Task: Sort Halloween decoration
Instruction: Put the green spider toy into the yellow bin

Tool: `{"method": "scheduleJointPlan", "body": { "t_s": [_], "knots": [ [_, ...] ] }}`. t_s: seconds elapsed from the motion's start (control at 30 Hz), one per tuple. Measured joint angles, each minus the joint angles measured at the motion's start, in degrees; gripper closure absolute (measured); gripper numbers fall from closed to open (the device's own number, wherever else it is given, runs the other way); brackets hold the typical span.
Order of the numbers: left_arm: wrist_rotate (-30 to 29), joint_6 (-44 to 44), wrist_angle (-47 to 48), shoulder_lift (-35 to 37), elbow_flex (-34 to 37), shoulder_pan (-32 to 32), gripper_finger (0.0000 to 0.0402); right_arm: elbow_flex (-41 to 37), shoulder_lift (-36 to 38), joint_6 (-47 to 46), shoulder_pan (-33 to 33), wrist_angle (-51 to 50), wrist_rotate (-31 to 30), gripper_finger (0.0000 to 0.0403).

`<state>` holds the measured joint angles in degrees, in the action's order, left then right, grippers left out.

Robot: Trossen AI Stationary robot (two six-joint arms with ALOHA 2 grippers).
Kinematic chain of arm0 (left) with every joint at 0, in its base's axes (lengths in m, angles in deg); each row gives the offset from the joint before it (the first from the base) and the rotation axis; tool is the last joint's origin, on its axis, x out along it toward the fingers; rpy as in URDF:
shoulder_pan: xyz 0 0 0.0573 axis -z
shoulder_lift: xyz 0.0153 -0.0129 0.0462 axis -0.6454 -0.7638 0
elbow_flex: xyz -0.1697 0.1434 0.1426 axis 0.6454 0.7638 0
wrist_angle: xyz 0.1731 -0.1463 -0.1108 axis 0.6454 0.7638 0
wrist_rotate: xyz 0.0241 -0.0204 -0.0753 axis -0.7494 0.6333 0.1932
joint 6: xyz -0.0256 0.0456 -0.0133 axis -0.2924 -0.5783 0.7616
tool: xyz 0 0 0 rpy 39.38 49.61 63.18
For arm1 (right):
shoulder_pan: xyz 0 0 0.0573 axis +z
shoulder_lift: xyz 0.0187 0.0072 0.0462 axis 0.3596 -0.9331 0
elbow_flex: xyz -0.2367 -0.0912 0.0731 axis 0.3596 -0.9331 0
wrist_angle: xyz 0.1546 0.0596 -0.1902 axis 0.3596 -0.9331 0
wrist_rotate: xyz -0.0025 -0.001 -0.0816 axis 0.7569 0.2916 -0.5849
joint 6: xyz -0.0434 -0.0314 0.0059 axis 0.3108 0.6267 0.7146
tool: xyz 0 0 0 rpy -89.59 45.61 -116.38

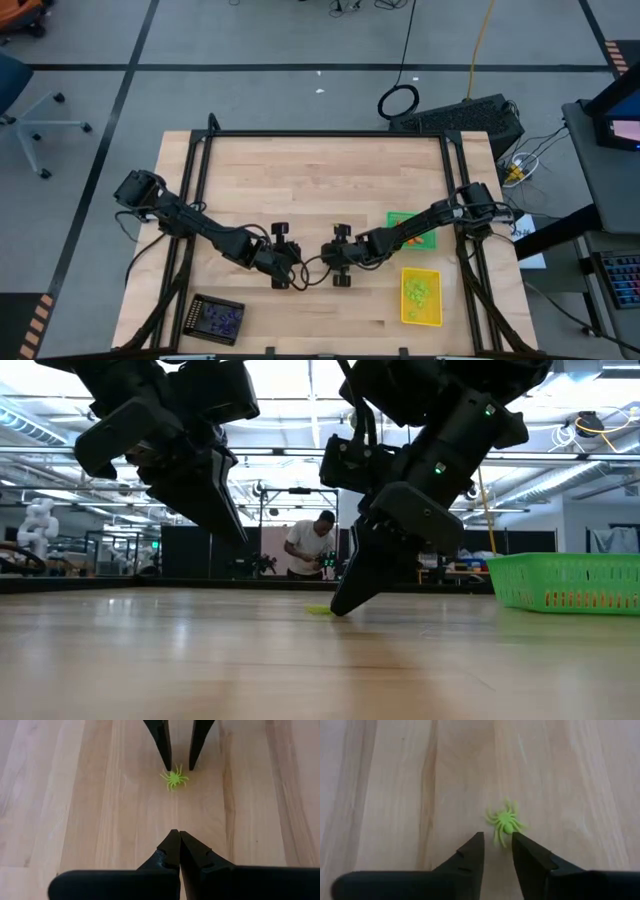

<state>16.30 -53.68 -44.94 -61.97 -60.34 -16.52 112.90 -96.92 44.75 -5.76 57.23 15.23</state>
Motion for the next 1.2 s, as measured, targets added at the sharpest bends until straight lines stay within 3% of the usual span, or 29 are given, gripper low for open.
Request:
{"method": "scheduleJointPlan", "body": {
  "t_s": [0.33, 1.2],
  "knots": [
    [0.0, 0.0, -0.1, 0.0, 0.0, 0.0, 0.0398, 0.0, 0.0, 1.5, 0.0, -0.1, 0.0, 0.0398],
    [0.0, 0.0, -1.1, 0.0, 0.0, 0.0, 0.0398, -0.1, 4.1, 4.5, 3.2, -3.4, -0.2, 0.0403]
  ]
}}
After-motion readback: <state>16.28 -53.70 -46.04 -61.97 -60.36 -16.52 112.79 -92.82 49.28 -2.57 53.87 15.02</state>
